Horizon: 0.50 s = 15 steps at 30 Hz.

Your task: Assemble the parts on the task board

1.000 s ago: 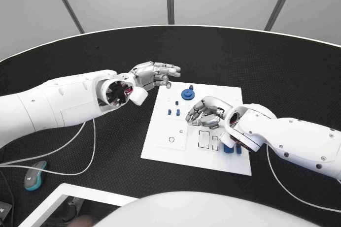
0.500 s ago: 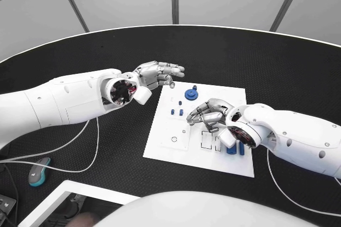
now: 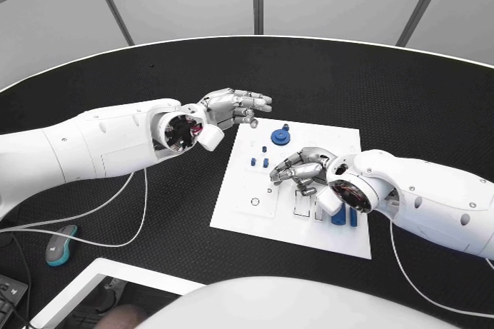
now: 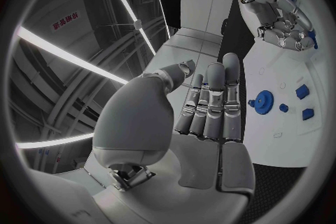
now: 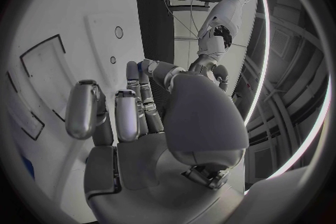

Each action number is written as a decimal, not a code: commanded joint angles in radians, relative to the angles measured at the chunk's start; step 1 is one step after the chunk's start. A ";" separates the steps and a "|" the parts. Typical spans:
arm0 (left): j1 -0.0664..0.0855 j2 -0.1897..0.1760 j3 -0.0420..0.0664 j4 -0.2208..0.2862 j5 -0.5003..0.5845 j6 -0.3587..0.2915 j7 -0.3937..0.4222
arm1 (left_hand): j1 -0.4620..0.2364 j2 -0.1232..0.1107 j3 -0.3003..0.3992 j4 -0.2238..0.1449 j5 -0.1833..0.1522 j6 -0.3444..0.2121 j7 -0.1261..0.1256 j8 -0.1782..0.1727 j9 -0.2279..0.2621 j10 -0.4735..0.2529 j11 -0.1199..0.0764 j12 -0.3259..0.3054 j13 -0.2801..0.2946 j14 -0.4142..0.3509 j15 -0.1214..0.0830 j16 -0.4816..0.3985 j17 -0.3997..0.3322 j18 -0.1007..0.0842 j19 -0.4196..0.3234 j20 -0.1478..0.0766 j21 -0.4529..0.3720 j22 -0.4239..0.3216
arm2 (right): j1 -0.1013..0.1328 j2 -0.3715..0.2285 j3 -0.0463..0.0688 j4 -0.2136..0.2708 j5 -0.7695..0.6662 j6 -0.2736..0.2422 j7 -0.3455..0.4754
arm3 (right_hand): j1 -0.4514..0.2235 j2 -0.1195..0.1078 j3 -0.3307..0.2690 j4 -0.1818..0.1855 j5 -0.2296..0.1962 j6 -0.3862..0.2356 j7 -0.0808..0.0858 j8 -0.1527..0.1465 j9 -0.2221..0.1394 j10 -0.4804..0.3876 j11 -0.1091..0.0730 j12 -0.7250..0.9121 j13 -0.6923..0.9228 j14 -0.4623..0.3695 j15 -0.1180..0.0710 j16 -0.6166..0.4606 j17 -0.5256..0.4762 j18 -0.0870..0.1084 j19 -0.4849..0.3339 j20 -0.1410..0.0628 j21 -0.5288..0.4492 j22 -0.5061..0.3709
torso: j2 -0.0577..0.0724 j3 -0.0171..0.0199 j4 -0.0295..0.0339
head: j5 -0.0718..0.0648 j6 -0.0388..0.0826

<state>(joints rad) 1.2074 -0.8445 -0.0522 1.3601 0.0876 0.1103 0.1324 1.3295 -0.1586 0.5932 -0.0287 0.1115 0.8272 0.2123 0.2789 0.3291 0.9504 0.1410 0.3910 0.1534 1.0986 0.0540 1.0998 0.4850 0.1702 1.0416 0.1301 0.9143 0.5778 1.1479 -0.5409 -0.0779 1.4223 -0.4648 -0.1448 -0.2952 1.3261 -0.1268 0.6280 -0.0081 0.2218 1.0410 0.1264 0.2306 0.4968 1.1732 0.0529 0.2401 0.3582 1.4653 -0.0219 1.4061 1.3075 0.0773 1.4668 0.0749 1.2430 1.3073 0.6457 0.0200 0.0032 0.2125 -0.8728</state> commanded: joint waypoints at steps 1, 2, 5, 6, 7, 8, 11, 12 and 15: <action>0.000 0.000 0.000 0.000 0.000 0.000 0.000 | 0.009 0.004 -0.005 -0.001 -0.001 -0.003 0.001 -0.006 -0.001 -0.008 -0.001 0.005 0.001 -0.004 0.000 0.003 -0.001 0.015 -0.002 0.007 -0.006 -0.001 | 0.000 0.005 0.000 -0.005 0.005 0.007 -0.005 | -0.002 0.008 0.004 0.003 0.004 0.003 -0.001 0.003 0.000 0.007 0.000 -0.001 -0.001 0.043 -0.004 0.001 0.002 -0.014 0.023 -0.003 -0.001 0.127 | 0.000 0.0006 0.0006 | 0.007 0.000; 0.000 0.000 0.000 0.000 0.000 0.000 0.000 | 0.009 0.004 -0.005 -0.001 -0.001 -0.003 0.001 -0.006 -0.001 -0.008 -0.001 0.005 0.001 -0.004 0.000 0.003 -0.001 0.015 -0.002 0.007 -0.006 -0.001 | 0.000 0.006 0.000 -0.006 0.006 0.010 -0.007 | -0.002 0.008 0.004 0.003 0.004 0.003 -0.001 0.003 0.000 0.007 0.000 -0.001 -0.001 0.043 -0.004 0.001 0.002 -0.014 0.023 -0.003 -0.001 0.127 | 0.000 0.0003 0.0010 | 0.007 0.000; 0.000 0.000 0.000 0.001 0.000 -0.001 0.000 | 0.009 0.004 -0.005 -0.001 -0.001 -0.003 0.001 -0.006 -0.001 -0.008 -0.001 0.005 0.001 -0.004 0.000 0.003 -0.001 0.015 -0.002 0.007 -0.006 -0.001 | 0.000 0.009 -0.001 -0.010 0.008 0.015 -0.015 | -0.002 0.008 0.004 0.003 0.004 0.003 -0.001 0.003 0.000 0.007 0.000 -0.001 -0.001 0.043 -0.004 0.001 0.002 -0.014 0.023 -0.003 -0.001 0.127 | 0.000 0.0002 0.0011 | 0.013 0.000; 0.000 0.000 0.000 0.001 0.000 -0.001 -0.001 | 0.009 0.004 -0.005 -0.001 -0.001 -0.003 0.001 -0.006 -0.001 -0.008 -0.001 0.005 0.001 -0.004 0.000 0.003 -0.001 0.015 -0.002 0.007 -0.006 -0.001 | 0.000 0.010 -0.001 -0.011 0.008 0.016 -0.018 | -0.002 0.008 0.004 0.003 0.004 0.003 -0.001 0.003 0.000 0.007 0.000 -0.001 -0.001 0.043 -0.004 0.001 0.002 -0.014 0.023 -0.003 -0.001 0.127 | 0.001 0.0003 0.0014 | 0.016 0.000; 0.000 0.000 0.000 0.001 0.000 -0.001 -0.001 | 0.009 0.004 -0.005 -0.001 -0.001 -0.003 0.001 -0.006 -0.001 -0.008 -0.001 0.005 0.001 -0.004 0.000 0.003 -0.001 0.015 -0.002 0.007 -0.006 -0.001 | 0.000 0.010 -0.001 -0.013 0.008 0.016 -0.021 | -0.002 0.008 0.004 0.003 0.004 0.003 -0.001 0.003 0.000 0.007 0.000 -0.001 -0.001 0.043 -0.004 0.001 0.002 -0.014 0.023 -0.003 -0.001 0.127 | 0.000 0.0005 0.0008 | 0.017 0.000; 0.000 0.000 0.000 0.001 0.000 -0.001 -0.001 | 0.009 0.004 -0.005 -0.001 -0.001 -0.003 0.001 -0.006 -0.001 -0.008 -0.001 0.005 0.001 -0.004 0.000 0.003 -0.001 0.015 -0.002 0.007 -0.006 -0.001 | 0.000 0.011 -0.001 -0.014 0.009 0.017 -0.023 | -0.002 0.008 0.004 0.003 0.004 0.003 -0.001 0.003 0.000 0.007 0.000 -0.001 -0.001 0.043 -0.004 0.001 0.002 -0.014 0.023 -0.003 -0.001 0.127 | 0.001 0.0007 0.0003 | 0.018 0.000; 0.000 0.000 0.000 0.002 0.000 -0.001 -0.001 | 0.009 0.004 -0.005 -0.001 -0.001 -0.003 0.001 -0.006 -0.001 -0.008 -0.001 0.005 0.001 -0.004 0.000 0.003 -0.001 0.015 -0.002 0.007 -0.006 -0.001 | 0.000 0.014 -0.001 -0.019 0.009 0.020 -0.032 | -0.003 0.008 0.004 0.004 0.006 0.002 -0.002 0.003 0.001 0.007 0.000 -0.001 -0.001 0.043 -0.004 0.000 0.000 -0.014 0.023 -0.003 -0.001 0.127 | 0.001 0.0002 -0.0003 | 0.022 0.000; 0.000 0.000 0.000 0.002 0.000 -0.001 -0.001 | 0.009 0.004 -0.005 -0.001 -0.001 -0.003 0.001 -0.006 -0.001 -0.008 -0.001 0.005 0.001 -0.004 0.000 0.003 -0.001 0.015 -0.002 0.007 -0.006 -0.001 | 0.000 0.014 -0.001 -0.020 0.009 0.021 -0.034 | -0.003 0.008 0.004 0.004 0.006 0.002 -0.002 0.003 0.001 0.007 0.000 -0.001 -0.001 0.043 -0.004 0.000 0.000 -0.014 0.023 -0.003 -0.001 0.127 | 0.001 0.0001 -0.0003 | 0.023 0.000; 0.000 0.001 0.000 0.002 0.000 -0.001 -0.001 | 0.009 0.004 -0.005 -0.001 -0.001 -0.003 0.001 -0.006 -0.001 -0.008 -0.001 0.005 0.001 -0.004 0.000 0.003 -0.001 0.015 -0.002 0.007 -0.006 -0.001 | 0.000 0.019 -0.001 -0.025 0.009 0.024 -0.046 | -0.003 0.009 0.004 0.004 0.008 0.002 -0.002 0.003 0.001 0.007 0.000 -0.002 -0.001 0.043 -0.004 0.000 0.002 -0.014 0.023 -0.002 0.000 0.127 | 0.001 -0.0001 0.0006 | 0.026 0.000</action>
<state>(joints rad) 1.2076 -0.8434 -0.0521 1.3622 0.0876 0.1090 0.1317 1.3295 -0.1585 0.5932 -0.0288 0.1115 0.8273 0.2123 0.2789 0.3291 0.9504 0.1410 0.3910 0.1532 1.0986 0.0540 1.0998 0.4851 0.1700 1.0416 0.1301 0.9143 0.5779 1.1479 -0.5233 -0.0790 1.3981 -0.4554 -0.1215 -0.3381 1.3262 -0.1269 0.6280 -0.0081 0.2265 1.0408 0.1264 0.2305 0.4964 1.1731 0.0529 0.2401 0.3583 1.4652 -0.0220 1.4061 1.3074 0.0773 1.4668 0.0749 1.2430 1.3073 0.6462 0.0204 0.0035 0.2357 -0.8728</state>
